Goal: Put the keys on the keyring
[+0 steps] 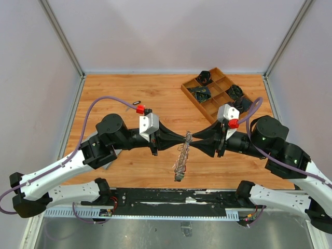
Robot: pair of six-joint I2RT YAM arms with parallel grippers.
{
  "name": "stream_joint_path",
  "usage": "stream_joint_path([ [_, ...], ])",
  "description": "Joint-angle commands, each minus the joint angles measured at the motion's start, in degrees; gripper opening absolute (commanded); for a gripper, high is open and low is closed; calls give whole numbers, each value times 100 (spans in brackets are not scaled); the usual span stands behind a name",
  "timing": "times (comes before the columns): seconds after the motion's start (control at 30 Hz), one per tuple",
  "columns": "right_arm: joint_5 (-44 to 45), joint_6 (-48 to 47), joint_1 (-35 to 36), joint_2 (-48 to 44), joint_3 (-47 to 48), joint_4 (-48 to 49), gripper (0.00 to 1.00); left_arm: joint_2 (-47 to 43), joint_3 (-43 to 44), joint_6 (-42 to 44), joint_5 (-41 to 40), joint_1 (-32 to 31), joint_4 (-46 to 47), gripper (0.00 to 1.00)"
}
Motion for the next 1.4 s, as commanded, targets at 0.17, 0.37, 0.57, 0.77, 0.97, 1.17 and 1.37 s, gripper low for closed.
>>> stream_joint_path([
  [0.17,-225,378,94,-8,-128,658,34,-122,87,13,-94,-44,446,1],
  [0.37,-75,326,94,-5,-110,453,33,-142,135,41,-100,-45,432,1],
  [0.57,-11,314,94,-13,-166,371,33,-183,158,45,-96,-48,423,1],
  [0.77,-83,306,94,71,-186,308,33,-220,171,45,-72,-43,436,1],
  [0.97,-98,306,94,79,-217,318,32,-277,141,29,-42,-41,487,1],
  [1.17,-185,333,94,134,-223,394,27,-280,93,-14,1,-44,591,1],
  [1.37,-232,415,94,125,-279,530,16,-289,62,-26,21,-48,596,1],
])
